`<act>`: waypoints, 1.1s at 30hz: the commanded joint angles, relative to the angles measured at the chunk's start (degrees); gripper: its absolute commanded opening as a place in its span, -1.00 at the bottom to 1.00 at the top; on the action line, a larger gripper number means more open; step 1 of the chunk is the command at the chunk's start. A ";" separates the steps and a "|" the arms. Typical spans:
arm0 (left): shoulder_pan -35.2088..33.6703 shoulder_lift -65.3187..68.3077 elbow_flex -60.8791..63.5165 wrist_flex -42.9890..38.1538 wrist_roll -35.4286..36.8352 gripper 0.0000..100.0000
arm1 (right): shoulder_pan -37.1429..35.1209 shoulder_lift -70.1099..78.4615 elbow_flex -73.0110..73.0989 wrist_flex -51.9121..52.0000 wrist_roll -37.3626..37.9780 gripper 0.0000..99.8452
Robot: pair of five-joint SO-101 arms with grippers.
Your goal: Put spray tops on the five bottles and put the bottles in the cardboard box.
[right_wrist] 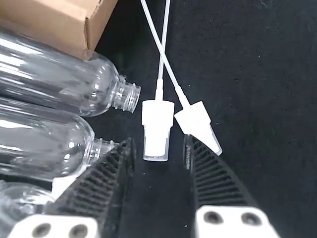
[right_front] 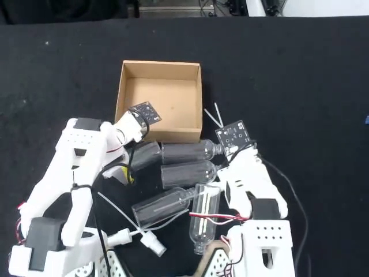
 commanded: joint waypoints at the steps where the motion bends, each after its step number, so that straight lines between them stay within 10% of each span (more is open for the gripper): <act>1: -0.84 -1.58 -5.23 1.49 0.44 -0.39 | -0.35 0.40 -0.40 -1.67 -0.09 -0.70; 26: -0.40 3.52 6.64 -15.12 6.15 -0.39 | -0.35 0.40 -0.40 -1.58 0.00 -0.70; 33: -0.40 3.52 6.46 -12.66 5.80 -0.71 | -0.35 0.40 -0.31 -1.67 0.00 -0.70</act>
